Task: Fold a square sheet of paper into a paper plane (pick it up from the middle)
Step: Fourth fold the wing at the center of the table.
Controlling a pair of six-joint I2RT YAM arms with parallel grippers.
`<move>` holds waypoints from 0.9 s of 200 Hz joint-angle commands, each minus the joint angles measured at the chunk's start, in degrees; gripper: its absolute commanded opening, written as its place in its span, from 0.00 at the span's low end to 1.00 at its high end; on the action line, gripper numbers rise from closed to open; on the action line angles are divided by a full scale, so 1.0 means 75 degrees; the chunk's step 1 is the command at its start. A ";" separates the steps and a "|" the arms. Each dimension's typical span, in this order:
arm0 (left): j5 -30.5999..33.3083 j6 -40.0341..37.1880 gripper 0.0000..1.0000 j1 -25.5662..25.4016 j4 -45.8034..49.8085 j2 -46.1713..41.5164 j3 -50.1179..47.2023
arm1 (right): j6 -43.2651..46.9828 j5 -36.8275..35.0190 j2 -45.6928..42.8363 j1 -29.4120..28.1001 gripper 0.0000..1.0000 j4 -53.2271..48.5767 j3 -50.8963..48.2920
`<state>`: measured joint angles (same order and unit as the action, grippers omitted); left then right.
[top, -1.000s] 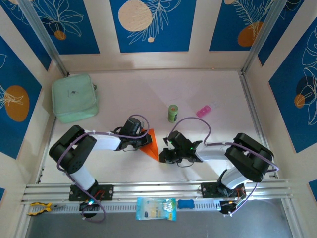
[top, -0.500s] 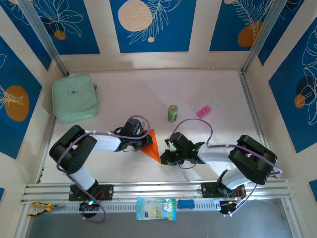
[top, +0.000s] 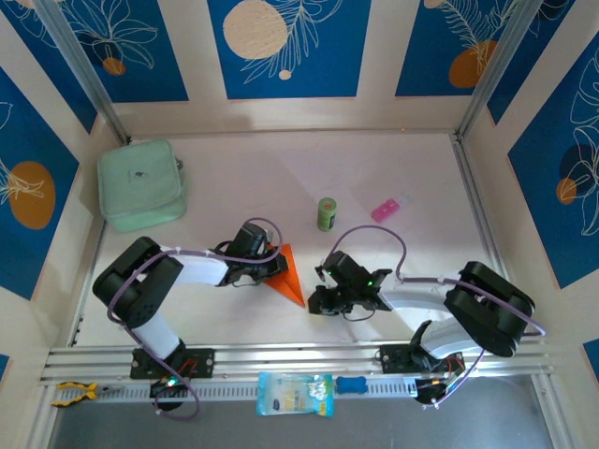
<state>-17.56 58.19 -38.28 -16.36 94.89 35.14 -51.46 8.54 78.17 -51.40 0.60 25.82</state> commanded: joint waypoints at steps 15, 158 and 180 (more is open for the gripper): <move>0.0291 -0.0025 0.06 -0.0005 0.0388 0.0021 -0.0208 | 0.0328 0.0225 -0.0469 0.0247 0.11 -0.0454 0.0517; 0.0279 -0.0048 0.06 -0.0007 0.0424 0.0033 -0.0201 | 0.0324 0.0765 0.2457 0.0349 0.08 0.0830 0.1605; 0.0302 -0.0057 0.06 -0.0007 0.0427 0.0039 -0.0220 | 0.0059 0.0855 0.2368 0.0239 0.08 0.1187 0.1059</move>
<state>-17.56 58.19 -38.28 -16.56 94.89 35.03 -48.75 12.58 96.42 -48.71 8.38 38.15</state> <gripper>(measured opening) 0.062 0.081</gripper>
